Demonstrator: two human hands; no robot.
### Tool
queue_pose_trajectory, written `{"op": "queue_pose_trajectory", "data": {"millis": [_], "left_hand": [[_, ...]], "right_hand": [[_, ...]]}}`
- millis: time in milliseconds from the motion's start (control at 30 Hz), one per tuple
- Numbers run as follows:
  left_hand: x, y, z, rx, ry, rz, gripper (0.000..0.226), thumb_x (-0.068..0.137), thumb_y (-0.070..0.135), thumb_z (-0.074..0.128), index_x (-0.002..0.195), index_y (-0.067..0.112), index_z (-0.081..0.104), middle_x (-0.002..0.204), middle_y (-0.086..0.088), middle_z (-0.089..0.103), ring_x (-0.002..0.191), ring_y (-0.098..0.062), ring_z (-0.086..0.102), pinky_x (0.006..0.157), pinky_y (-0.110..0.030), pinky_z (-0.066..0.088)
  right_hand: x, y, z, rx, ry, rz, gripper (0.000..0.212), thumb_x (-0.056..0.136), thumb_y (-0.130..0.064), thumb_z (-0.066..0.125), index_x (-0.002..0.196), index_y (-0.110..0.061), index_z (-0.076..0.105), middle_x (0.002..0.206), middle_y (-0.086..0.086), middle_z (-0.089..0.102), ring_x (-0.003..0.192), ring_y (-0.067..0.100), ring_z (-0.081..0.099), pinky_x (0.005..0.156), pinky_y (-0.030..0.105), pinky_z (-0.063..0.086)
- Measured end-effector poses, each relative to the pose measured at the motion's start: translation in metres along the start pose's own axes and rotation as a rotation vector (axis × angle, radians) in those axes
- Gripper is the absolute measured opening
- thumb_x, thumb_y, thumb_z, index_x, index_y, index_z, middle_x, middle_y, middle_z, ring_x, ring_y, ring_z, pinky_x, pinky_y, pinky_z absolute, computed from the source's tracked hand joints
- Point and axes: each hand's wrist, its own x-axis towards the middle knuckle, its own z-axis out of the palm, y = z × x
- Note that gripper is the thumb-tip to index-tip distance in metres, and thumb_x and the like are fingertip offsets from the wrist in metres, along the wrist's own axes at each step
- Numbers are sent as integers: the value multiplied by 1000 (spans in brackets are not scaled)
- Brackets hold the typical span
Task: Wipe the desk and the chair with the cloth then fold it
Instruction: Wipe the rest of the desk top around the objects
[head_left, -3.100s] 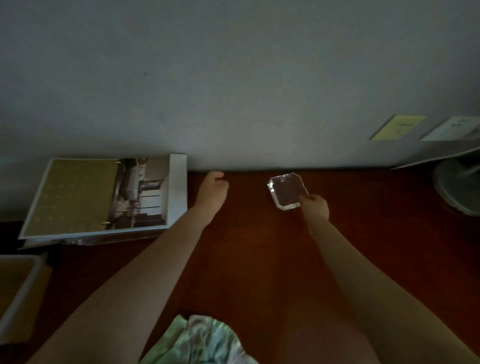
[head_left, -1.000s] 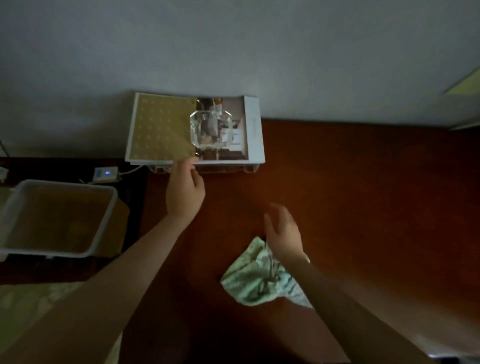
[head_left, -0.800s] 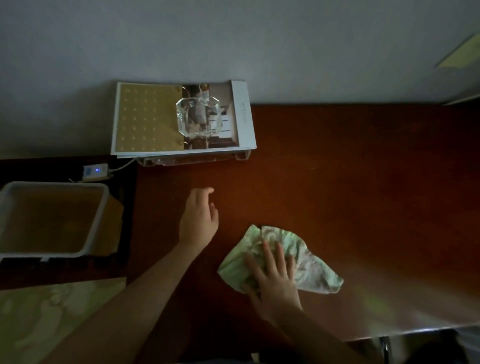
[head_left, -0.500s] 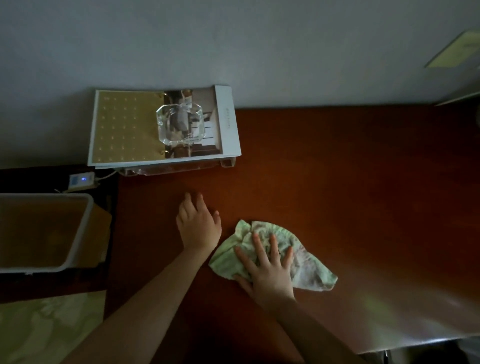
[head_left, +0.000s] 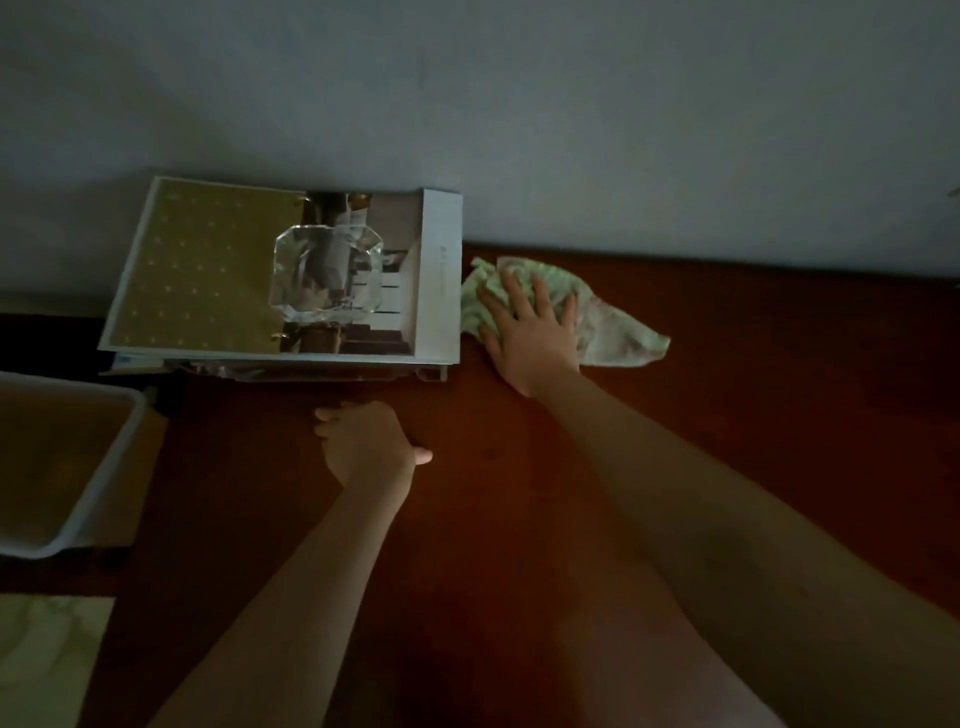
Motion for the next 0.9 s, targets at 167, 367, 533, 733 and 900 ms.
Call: {"op": "queue_pose_trajectory", "data": {"millis": [167,367,533,733,900], "left_hand": [[3,-5,3,-37,28,-24,93,55,55,81,127,5,47,150,-25,26,124,-36,47,81,-39,54],[-12,-3,-5,-87,30,-30,110,61,49,81,144,3,25,154,-24,13,136,-38,30,94,-44,47],[-18,4,-12,-92,-16,-19,113,67,45,79,148,2,13,154,-26,4,139,-39,23,101,-45,41],[-29,-7,-12,-145,10,17,118,69,51,76,150,3,5,156,-22,6,139,-37,26,100,-45,42],[-38,-14,-1,-186,62,80,91,86,53,58,151,10,11,156,-20,8,138,-37,27,104,-46,38]], "right_hand": [[45,4,-9,54,-13,6,55,97,-54,18,149,-39,9,159,-3,-3,145,31,-7,109,63,-5],[8,12,-8,108,-102,-17,55,96,-57,18,148,-43,5,159,-2,-7,144,34,-10,108,67,-6],[-105,31,15,91,-102,-74,54,95,-60,16,146,-46,3,159,0,-10,144,36,-10,107,68,-5],[-244,47,56,21,-103,-217,51,92,-58,27,142,-45,29,157,6,18,139,42,19,100,72,19],[-282,37,69,-4,-104,-420,49,87,-61,35,134,-49,38,154,-1,28,138,39,22,97,74,21]]}}
